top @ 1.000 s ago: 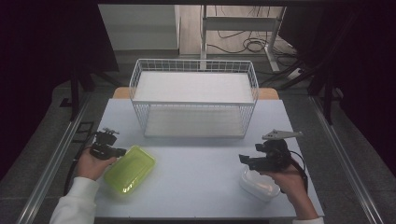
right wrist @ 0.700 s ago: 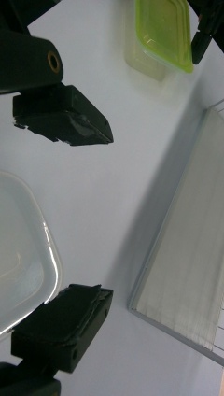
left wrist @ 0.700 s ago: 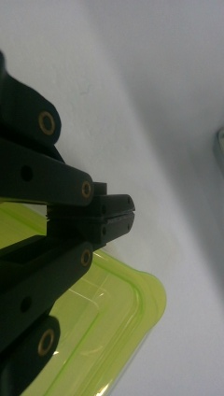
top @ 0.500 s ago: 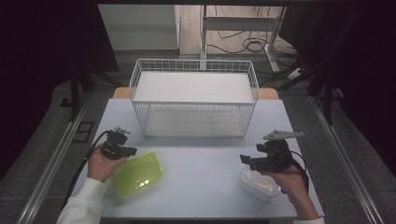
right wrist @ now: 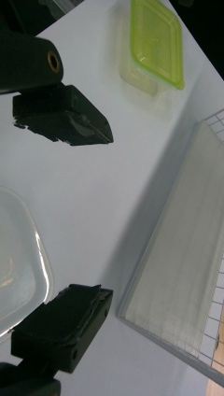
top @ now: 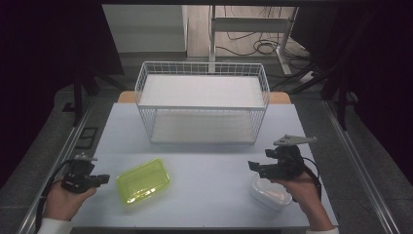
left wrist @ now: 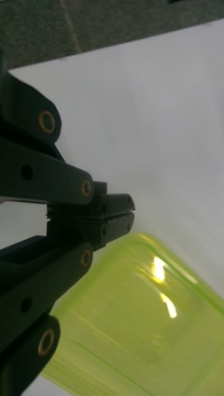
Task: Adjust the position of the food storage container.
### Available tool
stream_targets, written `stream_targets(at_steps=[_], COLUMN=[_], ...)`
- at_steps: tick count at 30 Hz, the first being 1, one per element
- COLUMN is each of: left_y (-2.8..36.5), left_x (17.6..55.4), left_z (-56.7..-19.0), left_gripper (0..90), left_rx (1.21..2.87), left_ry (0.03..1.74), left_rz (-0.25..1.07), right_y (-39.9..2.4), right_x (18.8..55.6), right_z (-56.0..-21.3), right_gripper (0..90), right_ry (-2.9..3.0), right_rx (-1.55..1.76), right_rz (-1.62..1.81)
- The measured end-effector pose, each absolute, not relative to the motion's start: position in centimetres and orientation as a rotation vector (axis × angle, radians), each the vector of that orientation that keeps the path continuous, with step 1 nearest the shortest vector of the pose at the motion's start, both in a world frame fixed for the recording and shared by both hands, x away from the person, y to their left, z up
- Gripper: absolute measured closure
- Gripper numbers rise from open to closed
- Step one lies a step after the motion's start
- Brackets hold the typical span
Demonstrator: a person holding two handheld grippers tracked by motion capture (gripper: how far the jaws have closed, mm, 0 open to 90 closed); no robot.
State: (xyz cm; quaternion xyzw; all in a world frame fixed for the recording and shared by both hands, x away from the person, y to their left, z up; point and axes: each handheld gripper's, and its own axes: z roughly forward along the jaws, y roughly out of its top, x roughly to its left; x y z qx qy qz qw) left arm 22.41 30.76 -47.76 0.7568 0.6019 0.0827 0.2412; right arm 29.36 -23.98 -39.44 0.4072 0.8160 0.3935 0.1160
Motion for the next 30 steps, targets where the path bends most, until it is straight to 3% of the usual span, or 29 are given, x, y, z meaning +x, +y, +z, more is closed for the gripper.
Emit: stream_targets(at_steps=[12,30], left_y=[29.2,24.3], left_x=[22.3,27.3], left_z=[-50.1,-49.8], left_gripper=[90.0,90.0], left_rx=[2.123,2.188], left_ry=[1.621,1.501], left_rz=[0.12,0.081], right_y=[-23.8,-23.7], right_x=[29.5,29.0], right_z=[-39.4,-38.9], right_gripper=[20.8,20.8], right_ry=[2.39,2.379], right_rx=[1.184,1.173], right_rz=[1.154,1.162])
